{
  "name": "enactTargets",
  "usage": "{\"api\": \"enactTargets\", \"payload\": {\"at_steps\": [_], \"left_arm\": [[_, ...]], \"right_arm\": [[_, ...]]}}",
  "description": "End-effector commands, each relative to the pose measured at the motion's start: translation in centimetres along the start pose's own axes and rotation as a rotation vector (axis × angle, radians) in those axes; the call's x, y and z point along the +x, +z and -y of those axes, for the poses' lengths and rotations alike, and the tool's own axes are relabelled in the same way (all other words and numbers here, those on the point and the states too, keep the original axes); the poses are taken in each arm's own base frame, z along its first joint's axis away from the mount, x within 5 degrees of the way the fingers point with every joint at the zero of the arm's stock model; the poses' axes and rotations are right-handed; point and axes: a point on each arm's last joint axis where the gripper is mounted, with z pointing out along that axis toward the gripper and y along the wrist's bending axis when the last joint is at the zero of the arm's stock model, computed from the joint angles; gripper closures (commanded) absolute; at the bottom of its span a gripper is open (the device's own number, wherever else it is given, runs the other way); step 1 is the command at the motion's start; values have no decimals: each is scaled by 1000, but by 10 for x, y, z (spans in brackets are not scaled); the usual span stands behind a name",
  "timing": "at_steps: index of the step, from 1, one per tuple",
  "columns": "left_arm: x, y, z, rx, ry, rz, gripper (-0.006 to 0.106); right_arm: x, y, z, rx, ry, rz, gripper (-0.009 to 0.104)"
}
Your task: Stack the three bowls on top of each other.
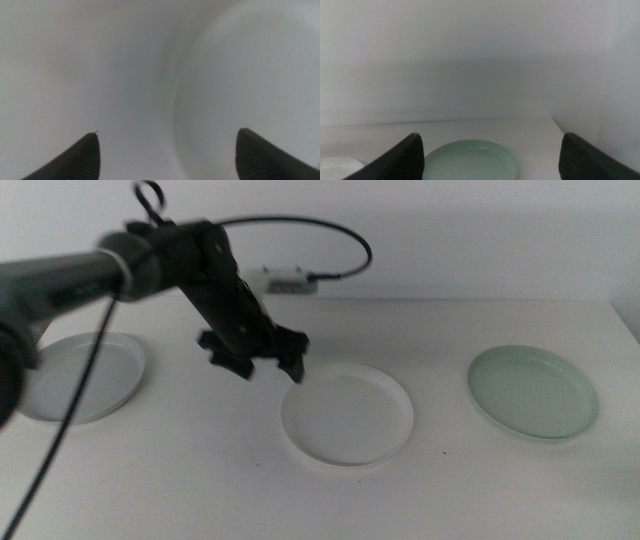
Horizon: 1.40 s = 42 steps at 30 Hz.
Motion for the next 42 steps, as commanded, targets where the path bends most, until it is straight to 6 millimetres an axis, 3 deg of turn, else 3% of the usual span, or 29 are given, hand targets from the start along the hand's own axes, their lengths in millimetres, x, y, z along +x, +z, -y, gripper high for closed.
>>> {"api": "enactTargets", "payload": {"at_steps": [1,6,9,12,17,22,27,32,37,40,42], "left_arm": [[-1,-43,-7,-44,7,59,7],[15,-119,-43,-254,-64,99,7],[29,-155,-84,-323,-170,108,7],[44,-175,-133,-343,-273,116,7],[64,-184,-201,-367,-345,141,7],[75,-169,-251,-396,-415,159,7],[73,-130,-280,-326,-422,170,7],[70,-91,-299,-304,-434,172,8],[72,-68,-310,-295,-453,159,14],[74,-60,-312,-286,-458,139,22],[75,-59,-313,-285,-461,137,34]], "right_arm": [[0,0,0,7,-10,11,2],[0,0,0,7,-10,11,2],[0,0,0,7,-10,11,2],[0,0,0,7,-10,11,2],[0,0,0,7,-10,11,2],[0,0,0,7,-10,11,2],[0,0,0,7,-10,11,2],[0,0,0,7,-10,11,2],[0,0,0,7,-10,11,2],[0,0,0,7,-10,11,2],[0,0,0,7,-10,11,2]]}}
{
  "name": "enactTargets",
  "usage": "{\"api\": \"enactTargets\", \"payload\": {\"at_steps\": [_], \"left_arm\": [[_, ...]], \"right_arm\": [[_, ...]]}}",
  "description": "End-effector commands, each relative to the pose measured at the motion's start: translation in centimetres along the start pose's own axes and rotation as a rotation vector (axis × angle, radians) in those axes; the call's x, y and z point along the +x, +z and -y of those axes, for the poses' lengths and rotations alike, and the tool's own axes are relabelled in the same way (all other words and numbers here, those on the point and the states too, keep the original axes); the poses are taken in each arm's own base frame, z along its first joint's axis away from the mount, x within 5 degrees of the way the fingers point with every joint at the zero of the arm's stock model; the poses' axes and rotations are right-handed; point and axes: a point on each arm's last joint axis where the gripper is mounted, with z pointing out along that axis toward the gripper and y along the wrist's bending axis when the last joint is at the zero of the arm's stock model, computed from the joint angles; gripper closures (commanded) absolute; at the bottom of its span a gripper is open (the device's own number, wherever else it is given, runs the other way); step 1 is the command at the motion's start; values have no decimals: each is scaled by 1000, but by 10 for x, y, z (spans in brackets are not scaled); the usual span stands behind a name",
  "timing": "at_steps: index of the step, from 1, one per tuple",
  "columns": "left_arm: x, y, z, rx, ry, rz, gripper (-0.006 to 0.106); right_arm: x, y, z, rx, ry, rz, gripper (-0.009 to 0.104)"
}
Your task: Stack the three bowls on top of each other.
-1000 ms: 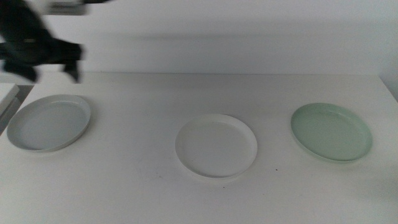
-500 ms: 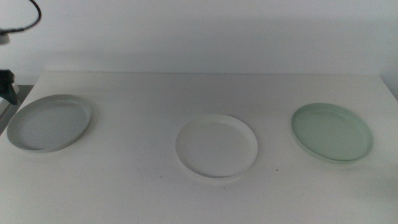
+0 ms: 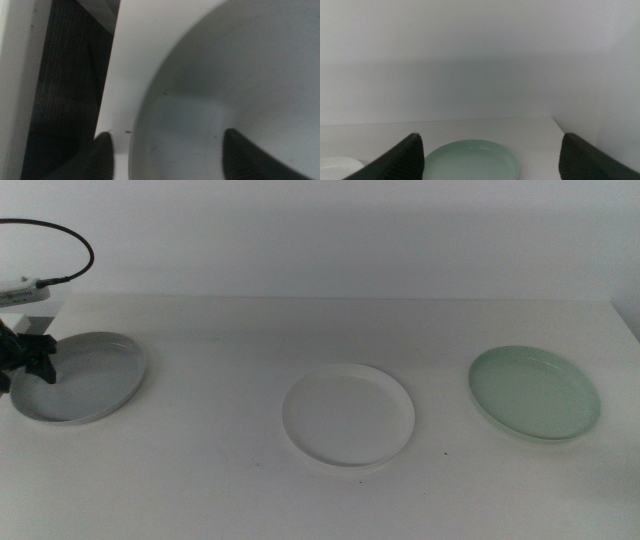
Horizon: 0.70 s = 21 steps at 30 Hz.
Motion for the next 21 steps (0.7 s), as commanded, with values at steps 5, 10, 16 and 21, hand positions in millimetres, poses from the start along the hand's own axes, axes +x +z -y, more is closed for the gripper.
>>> {"api": "enactTargets", "payload": {"at_steps": [5,10,16,21], "left_arm": [[-2,-1,0,3,-16,17,79],[2,-4,-1,16,-79,-26,102],[-8,-74,36,38,-23,92,102],[2,-127,118,139,123,117,102]], "right_arm": [[0,0,0,7,-10,11,2],[0,0,0,7,-10,11,2],[0,0,0,7,-10,11,2],[0,0,0,7,-10,11,2]]}}
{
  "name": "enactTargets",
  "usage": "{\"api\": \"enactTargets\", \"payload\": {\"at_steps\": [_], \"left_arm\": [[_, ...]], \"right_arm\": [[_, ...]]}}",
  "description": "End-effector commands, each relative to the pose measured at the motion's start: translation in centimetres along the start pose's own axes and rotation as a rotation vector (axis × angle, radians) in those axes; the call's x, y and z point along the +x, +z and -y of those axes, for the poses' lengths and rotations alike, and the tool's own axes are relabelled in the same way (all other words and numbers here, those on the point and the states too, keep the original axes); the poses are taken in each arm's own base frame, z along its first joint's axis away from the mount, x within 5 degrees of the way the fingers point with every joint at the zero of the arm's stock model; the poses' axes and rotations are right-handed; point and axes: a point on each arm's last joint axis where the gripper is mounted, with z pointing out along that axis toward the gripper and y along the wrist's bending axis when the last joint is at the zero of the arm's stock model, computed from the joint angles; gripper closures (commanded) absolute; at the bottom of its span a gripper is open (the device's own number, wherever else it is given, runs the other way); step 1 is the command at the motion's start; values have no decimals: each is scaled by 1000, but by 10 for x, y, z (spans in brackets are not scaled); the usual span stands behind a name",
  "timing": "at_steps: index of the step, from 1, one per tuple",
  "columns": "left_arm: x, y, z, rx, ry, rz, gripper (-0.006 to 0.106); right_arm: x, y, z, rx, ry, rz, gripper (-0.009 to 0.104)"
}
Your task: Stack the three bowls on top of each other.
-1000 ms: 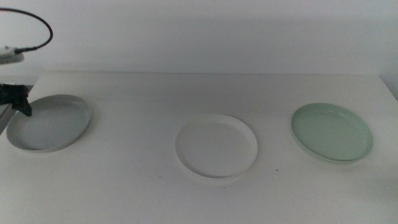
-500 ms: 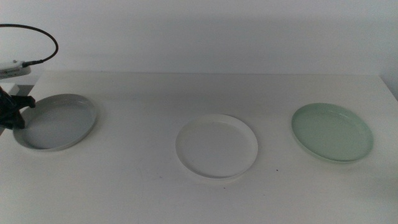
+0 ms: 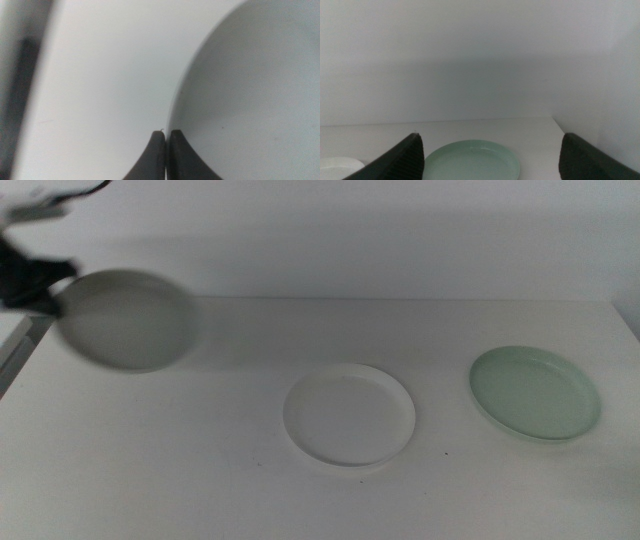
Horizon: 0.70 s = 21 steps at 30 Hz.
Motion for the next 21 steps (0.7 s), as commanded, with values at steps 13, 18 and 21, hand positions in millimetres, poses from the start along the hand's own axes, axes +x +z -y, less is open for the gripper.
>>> {"api": "enactTargets", "payload": {"at_steps": [13,18,21], "left_arm": [[48,19,217,255,324,-135,102],[58,50,230,287,309,-193,102],[61,70,232,306,304,-218,102]], "right_arm": [[0,0,0,7,-10,11,2],[0,0,0,7,-10,11,2],[0,0,0,7,-10,11,2]]}}
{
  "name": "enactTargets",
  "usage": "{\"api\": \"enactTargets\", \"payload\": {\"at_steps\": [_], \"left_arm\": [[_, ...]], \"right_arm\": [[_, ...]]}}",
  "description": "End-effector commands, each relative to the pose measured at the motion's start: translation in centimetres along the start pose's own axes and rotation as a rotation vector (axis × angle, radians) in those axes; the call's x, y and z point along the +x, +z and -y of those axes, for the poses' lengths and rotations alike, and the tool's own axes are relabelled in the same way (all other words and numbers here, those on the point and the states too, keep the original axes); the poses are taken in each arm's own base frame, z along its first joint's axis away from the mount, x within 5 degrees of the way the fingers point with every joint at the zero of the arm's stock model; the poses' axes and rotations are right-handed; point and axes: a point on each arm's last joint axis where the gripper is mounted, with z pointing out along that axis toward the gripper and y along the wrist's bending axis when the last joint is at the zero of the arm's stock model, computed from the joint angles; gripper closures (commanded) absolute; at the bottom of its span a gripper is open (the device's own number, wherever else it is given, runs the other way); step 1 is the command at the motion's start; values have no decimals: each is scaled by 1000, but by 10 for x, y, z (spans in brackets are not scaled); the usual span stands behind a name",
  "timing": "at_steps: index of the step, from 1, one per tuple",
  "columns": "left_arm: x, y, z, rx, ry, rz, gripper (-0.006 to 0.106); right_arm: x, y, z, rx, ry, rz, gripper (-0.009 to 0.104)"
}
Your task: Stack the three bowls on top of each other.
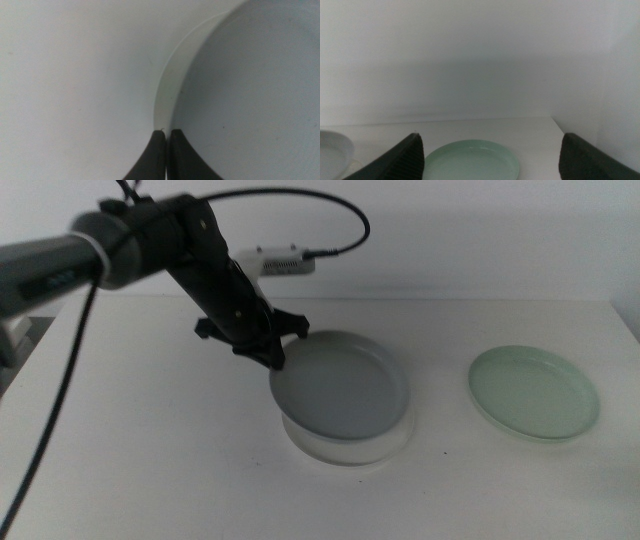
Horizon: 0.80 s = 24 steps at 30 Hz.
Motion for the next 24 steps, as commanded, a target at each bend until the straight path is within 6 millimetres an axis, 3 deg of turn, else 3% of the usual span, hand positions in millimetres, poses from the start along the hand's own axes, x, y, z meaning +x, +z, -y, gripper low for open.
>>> {"api": "enactTargets", "payload": {"at_steps": [1,9,12,15,18,20,22,24], "left_arm": [[-1,13,2,30,-5,2,102],[-1,38,-4,45,14,-15,99],[0,40,-4,52,15,-27,91],[2,37,-2,68,34,-49,75],[0,17,-1,96,66,-56,49],[-2,-9,0,95,78,-18,28],[-1,-47,1,86,102,52,6],[3,-85,8,94,146,136,7]], "right_arm": [[0,0,0,7,-10,11,2],[0,0,0,7,-10,11,2],[0,0,0,7,-10,11,2],[0,0,0,7,-10,11,2],[0,0,0,7,-10,11,2],[0,0,0,7,-10,11,2],[0,0,0,7,-10,11,2],[0,0,0,7,-10,11,2]]}}
